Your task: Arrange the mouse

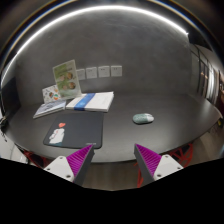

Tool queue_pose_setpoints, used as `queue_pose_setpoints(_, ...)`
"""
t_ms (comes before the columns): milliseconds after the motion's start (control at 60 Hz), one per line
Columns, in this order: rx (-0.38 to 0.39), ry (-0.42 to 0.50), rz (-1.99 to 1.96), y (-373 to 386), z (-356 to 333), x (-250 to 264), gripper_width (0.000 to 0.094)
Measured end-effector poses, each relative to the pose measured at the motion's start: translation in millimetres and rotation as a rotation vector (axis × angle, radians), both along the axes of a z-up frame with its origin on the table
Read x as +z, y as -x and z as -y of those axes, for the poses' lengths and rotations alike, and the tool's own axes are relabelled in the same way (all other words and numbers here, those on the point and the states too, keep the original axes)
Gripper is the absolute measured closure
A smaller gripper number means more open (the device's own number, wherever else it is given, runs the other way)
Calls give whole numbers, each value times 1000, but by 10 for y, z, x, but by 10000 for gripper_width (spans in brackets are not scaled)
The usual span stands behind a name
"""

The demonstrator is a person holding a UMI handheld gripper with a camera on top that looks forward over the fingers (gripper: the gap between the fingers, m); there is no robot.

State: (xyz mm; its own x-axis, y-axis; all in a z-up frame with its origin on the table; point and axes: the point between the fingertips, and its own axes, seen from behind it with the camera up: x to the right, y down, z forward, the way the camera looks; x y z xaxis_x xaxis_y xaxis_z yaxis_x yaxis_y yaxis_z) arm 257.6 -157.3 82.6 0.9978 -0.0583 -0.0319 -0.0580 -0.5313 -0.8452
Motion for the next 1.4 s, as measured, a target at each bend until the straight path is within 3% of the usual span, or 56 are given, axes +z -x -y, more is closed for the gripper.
queue_pose_setpoints(100, 27, 0, 6, -15, 100, 23, 93)
queue_pose_setpoints(117, 27, 1, 16, 72, -130, -37, 95)
queue_pose_setpoints(183, 23, 15, 35, -159, 154, -61, 94)
queue_pose_setpoints(300, 30, 15, -41, -229, -97, -259, 97)
queue_pose_setpoints(617, -79, 91, -38, -958, -943, -906, 84)
queue_pose_setpoints(800, -180, 33, -63, -1264, -1665, -874, 100)
queue_pose_setpoints(967, -290, 61, -11, -1609, -2131, -893, 100)
queue_pose_setpoints(1133, -327, 52, 0, -1729, -2577, -881, 90)
queue_pose_setpoints(1283, -305, 46, 5, -1776, -2860, -877, 106)
queue_pose_setpoints(1317, -297, 49, 7, -1780, -2867, -875, 158)
queue_pose_setpoints(1383, -281, 45, 12, -1784, -2872, -870, 400)
queue_pose_setpoints(1400, -271, 42, 16, -1774, -2875, -867, 425)
